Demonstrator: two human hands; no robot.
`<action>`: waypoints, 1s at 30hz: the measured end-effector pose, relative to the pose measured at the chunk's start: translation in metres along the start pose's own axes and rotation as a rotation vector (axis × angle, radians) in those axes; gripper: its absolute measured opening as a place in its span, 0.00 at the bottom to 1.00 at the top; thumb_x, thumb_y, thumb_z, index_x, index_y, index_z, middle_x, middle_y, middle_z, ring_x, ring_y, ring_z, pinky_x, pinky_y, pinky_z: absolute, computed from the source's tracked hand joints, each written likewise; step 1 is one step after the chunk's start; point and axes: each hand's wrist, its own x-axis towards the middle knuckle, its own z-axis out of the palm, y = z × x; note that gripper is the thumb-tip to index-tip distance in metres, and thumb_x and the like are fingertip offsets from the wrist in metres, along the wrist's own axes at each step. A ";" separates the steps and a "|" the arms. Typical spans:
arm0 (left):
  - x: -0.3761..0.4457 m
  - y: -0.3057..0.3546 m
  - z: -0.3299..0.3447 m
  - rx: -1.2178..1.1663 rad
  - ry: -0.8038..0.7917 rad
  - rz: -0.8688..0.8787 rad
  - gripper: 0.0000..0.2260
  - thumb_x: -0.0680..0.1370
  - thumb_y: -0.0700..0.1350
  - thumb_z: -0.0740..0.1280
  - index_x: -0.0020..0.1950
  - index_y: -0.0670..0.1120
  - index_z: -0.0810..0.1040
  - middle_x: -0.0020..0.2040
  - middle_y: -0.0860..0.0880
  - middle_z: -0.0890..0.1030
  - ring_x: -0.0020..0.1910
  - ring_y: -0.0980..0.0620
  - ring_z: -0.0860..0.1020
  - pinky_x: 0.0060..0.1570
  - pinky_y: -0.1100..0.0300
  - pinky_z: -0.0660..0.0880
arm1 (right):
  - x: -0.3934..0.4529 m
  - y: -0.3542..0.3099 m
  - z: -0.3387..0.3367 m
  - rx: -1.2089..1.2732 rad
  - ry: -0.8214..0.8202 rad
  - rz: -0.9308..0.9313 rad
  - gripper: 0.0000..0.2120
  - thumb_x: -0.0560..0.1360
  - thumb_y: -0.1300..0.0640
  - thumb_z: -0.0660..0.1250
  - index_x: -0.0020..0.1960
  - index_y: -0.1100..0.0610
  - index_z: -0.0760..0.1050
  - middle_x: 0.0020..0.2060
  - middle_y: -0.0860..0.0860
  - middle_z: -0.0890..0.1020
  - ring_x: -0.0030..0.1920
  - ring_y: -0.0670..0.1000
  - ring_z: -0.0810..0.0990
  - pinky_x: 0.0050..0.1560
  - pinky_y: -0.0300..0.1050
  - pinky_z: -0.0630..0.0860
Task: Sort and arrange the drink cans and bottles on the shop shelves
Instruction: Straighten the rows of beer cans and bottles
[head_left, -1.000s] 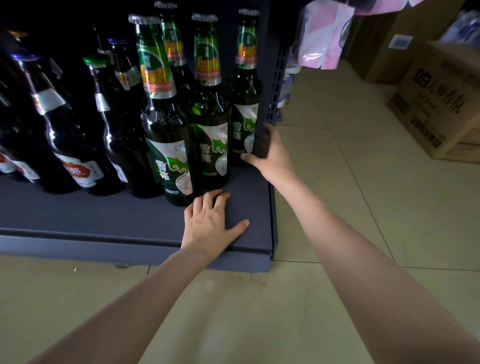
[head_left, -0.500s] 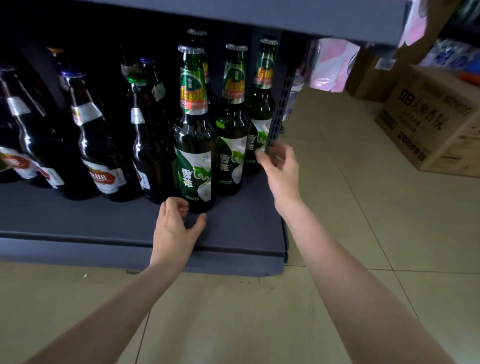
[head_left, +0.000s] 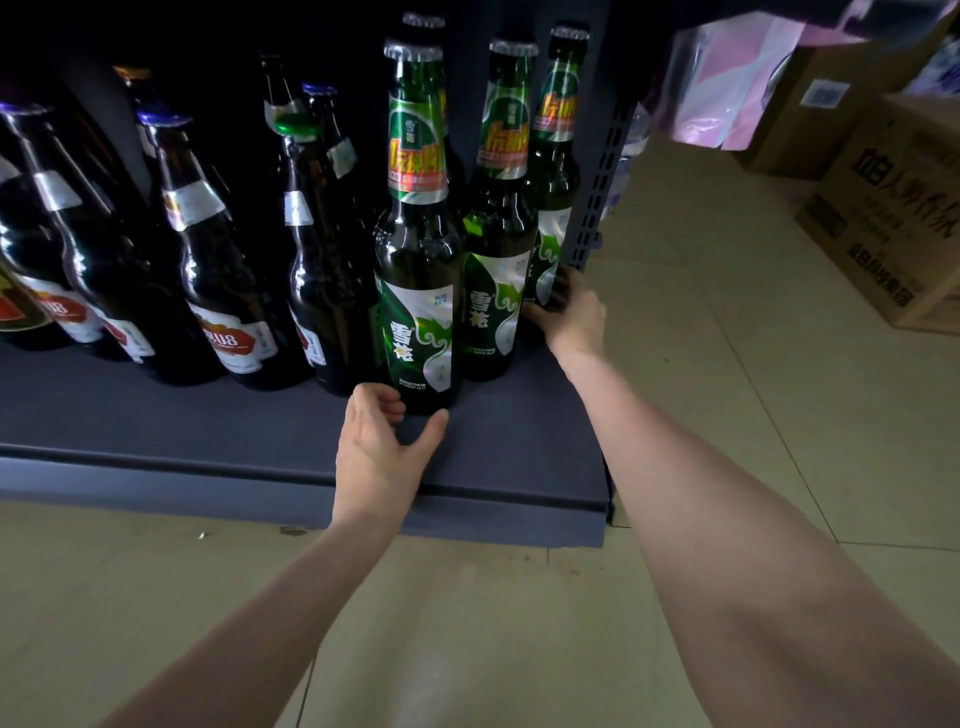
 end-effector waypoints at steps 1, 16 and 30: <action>0.000 0.000 0.000 0.001 -0.003 -0.006 0.17 0.71 0.48 0.73 0.51 0.44 0.67 0.49 0.47 0.74 0.48 0.51 0.73 0.48 0.62 0.68 | 0.001 0.000 0.001 0.003 -0.004 0.005 0.29 0.67 0.59 0.76 0.65 0.58 0.71 0.58 0.54 0.80 0.59 0.53 0.78 0.61 0.46 0.73; 0.007 0.011 0.004 0.010 -0.033 -0.104 0.35 0.70 0.50 0.73 0.71 0.46 0.60 0.59 0.45 0.68 0.62 0.47 0.69 0.57 0.57 0.66 | -0.055 -0.032 -0.029 0.366 -0.279 -0.078 0.26 0.70 0.60 0.73 0.65 0.58 0.70 0.56 0.49 0.80 0.55 0.42 0.79 0.58 0.36 0.74; 0.011 0.023 0.001 0.172 0.039 -0.085 0.23 0.74 0.49 0.70 0.64 0.43 0.66 0.51 0.42 0.81 0.52 0.40 0.77 0.47 0.54 0.69 | -0.068 -0.028 -0.028 -0.056 -0.175 -0.115 0.32 0.65 0.55 0.77 0.65 0.56 0.67 0.53 0.47 0.76 0.54 0.44 0.73 0.49 0.30 0.65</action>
